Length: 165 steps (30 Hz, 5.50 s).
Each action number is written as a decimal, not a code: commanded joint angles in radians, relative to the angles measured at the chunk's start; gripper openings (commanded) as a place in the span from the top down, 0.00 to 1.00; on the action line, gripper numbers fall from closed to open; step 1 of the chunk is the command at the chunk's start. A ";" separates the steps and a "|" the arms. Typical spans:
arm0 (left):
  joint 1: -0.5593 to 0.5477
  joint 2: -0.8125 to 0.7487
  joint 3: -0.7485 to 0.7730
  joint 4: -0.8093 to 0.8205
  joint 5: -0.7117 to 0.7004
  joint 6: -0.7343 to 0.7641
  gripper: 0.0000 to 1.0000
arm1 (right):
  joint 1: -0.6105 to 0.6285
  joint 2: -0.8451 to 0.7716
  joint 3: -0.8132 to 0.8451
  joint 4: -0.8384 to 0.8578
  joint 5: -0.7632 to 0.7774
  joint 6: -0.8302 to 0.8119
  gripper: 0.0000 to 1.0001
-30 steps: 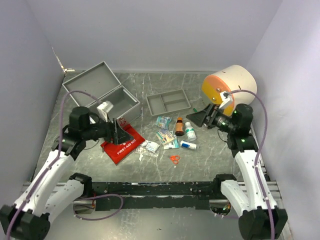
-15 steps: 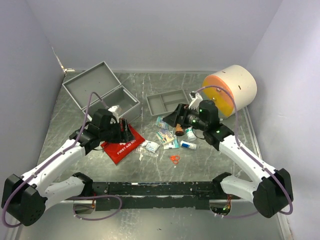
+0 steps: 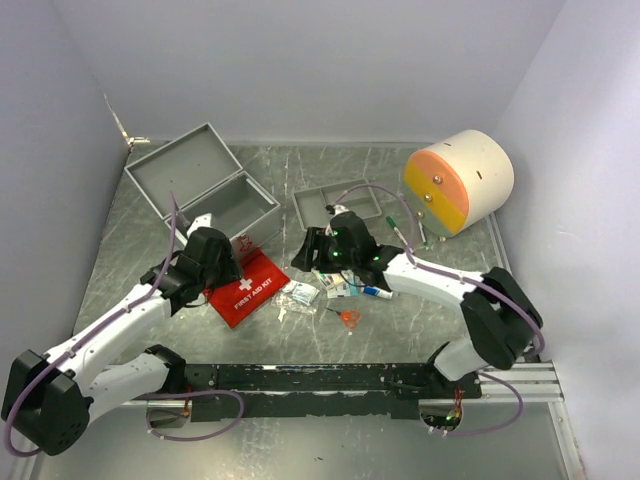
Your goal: Organize the medicine kit
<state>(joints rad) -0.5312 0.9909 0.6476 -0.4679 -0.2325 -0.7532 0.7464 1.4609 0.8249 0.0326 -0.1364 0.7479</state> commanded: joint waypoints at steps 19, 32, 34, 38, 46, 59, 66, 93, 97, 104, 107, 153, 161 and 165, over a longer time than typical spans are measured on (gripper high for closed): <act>-0.006 0.074 -0.063 0.205 -0.121 -0.060 0.46 | 0.244 0.384 0.144 0.074 0.211 0.483 0.49; -0.006 0.054 -0.080 0.211 -0.107 -0.062 0.46 | 0.245 0.455 0.152 0.104 0.280 0.533 0.67; -0.006 0.045 -0.089 0.219 -0.099 -0.068 0.45 | 0.246 0.446 0.138 0.125 0.297 0.531 0.73; -0.006 0.033 -0.100 0.245 -0.063 -0.058 0.41 | 0.239 0.412 0.118 0.118 0.325 0.494 0.92; -0.006 0.053 -0.061 0.235 0.033 -0.016 0.04 | 0.186 0.284 0.056 0.161 0.251 0.257 1.00; -0.006 0.053 -0.086 0.360 0.206 -0.008 0.04 | -0.037 0.124 -0.076 0.232 -0.207 -0.207 1.00; -0.006 0.025 -0.087 0.391 0.247 0.025 0.09 | -0.165 -0.004 -0.078 0.118 -0.422 -0.421 1.00; 0.004 -0.377 0.082 0.351 0.662 0.225 0.22 | -0.303 -0.391 0.259 -0.224 -0.844 -0.592 1.00; 0.004 -0.402 0.078 0.391 0.737 0.206 0.36 | -0.303 -0.404 0.291 -0.183 -0.916 -0.558 1.00; 0.004 -0.386 0.191 0.254 0.694 0.328 0.34 | -0.303 -0.412 0.323 -0.166 -0.932 -0.560 1.00; 0.004 -0.358 0.192 0.310 0.852 0.319 0.35 | -0.303 -0.411 0.316 -0.146 -0.952 -0.552 1.00; 0.004 0.018 0.226 0.050 0.398 0.286 0.93 | 0.077 -0.044 0.259 -0.150 0.172 -0.031 0.42; 0.004 0.059 0.202 0.051 0.383 0.287 0.93 | 0.157 0.115 0.362 -0.146 0.164 0.010 0.46; 0.004 0.067 0.192 0.068 0.383 0.281 0.93 | 0.170 0.142 0.383 -0.167 0.183 0.031 0.46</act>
<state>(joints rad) -0.5282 1.0534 0.8330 -0.4175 0.1684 -0.4629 0.9070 1.5917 1.1625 -0.1410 0.0090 0.7414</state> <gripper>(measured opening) 0.070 0.541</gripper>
